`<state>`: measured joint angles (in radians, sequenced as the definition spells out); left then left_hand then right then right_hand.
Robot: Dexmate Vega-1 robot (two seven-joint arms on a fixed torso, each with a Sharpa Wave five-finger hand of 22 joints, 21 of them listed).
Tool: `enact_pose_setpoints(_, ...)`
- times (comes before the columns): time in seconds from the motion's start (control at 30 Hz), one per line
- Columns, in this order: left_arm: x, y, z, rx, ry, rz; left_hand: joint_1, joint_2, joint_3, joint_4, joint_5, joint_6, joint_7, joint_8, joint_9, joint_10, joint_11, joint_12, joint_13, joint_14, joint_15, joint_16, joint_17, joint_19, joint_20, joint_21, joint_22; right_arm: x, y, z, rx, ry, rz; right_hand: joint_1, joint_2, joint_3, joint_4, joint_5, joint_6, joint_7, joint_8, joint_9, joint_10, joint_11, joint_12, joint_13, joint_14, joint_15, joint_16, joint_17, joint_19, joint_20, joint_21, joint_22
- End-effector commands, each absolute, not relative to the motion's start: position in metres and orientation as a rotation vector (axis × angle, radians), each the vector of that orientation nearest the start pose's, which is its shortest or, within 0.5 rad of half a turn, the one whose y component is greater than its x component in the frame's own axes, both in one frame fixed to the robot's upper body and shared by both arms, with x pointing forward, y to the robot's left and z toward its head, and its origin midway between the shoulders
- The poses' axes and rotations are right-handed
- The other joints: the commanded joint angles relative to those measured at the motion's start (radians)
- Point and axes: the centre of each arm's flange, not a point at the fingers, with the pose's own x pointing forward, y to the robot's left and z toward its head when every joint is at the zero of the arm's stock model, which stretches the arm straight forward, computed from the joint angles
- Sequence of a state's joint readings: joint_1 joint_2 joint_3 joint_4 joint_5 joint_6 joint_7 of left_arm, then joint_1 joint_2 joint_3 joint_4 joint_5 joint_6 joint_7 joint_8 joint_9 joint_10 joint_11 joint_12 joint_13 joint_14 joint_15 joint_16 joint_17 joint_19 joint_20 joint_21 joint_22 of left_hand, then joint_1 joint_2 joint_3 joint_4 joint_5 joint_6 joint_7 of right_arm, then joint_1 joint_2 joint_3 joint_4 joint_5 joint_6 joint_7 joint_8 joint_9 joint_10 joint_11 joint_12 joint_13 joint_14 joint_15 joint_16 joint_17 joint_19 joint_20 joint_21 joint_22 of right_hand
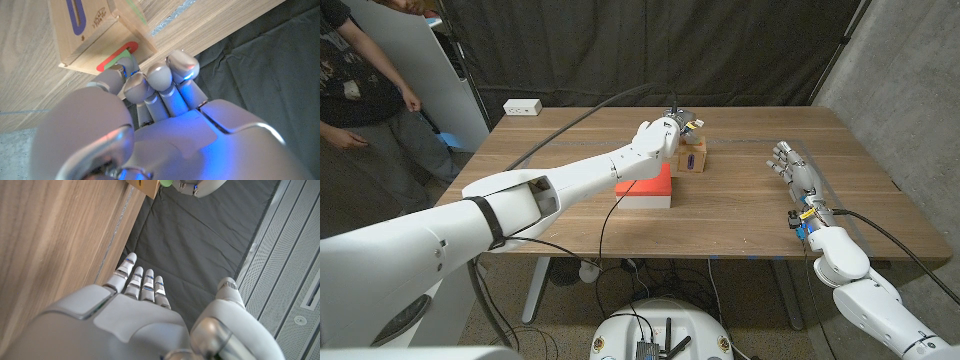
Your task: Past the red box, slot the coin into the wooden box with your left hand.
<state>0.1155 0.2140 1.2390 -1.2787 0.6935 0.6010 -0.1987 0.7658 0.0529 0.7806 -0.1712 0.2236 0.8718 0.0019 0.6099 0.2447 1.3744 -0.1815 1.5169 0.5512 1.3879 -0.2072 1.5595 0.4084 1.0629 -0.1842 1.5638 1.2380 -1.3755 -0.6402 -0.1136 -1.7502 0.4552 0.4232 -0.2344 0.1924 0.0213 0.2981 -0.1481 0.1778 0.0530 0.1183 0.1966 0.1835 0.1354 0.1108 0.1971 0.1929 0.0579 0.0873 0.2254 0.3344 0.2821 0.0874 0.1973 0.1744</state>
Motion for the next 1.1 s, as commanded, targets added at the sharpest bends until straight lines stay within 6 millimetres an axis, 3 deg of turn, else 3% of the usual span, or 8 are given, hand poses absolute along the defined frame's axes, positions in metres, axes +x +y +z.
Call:
enact_pose_setpoints(0.03,0.653,-0.032,0.111,1.751,-0.496,-0.001,-0.041,-0.005,-0.008,0.007,-0.001,0.0,0.034,-0.006,-0.005,0.005,-0.014,-0.008,-0.007,-0.008,0.0,-0.004,-0.005,-0.002,-0.024,-0.007,0.001,0.517,-0.341,-0.089,-0.077,-0.726,-0.007,0.013,0.003,0.006,0.0,-0.001,0.001,0.002,0.001,0.004,0.011,0.002,0.004,0.004,0.001,0.003,0.004,0.0,0.004,0.003,0.001,0.002)
enact_pose_setpoints(0.8,0.649,-0.026,0.117,1.751,-0.482,0.004,-0.265,-0.128,-0.033,0.015,-0.018,-0.091,0.047,-0.163,-0.059,-0.006,-0.029,-0.064,-0.072,-0.021,-0.001,-0.011,-0.06,0.013,-0.025,-0.028,-0.002,0.515,-0.339,-0.085,-0.08,-0.736,-0.009,0.013,0.003,0.007,0.0,-0.001,0.002,0.003,0.001,0.004,0.012,0.0,0.005,0.004,0.002,0.002,0.004,0.0,0.006,0.003,0.002,0.002)
enact_pose_setpoints(1.1,0.641,-0.019,0.121,1.705,-0.498,0.009,-0.304,-0.113,-0.007,0.017,-0.02,-0.067,0.05,-0.19,-0.059,-0.006,-0.029,-0.076,-0.082,-0.024,-0.002,-0.016,-0.078,0.012,-0.026,-0.037,-0.003,0.513,-0.336,-0.084,-0.085,-0.74,-0.008,0.014,0.003,0.007,0.0,-0.001,0.001,0.002,0.001,0.004,0.013,0.0,0.005,0.004,0.002,0.001,0.004,0.0,0.006,0.004,0.002,0.002)
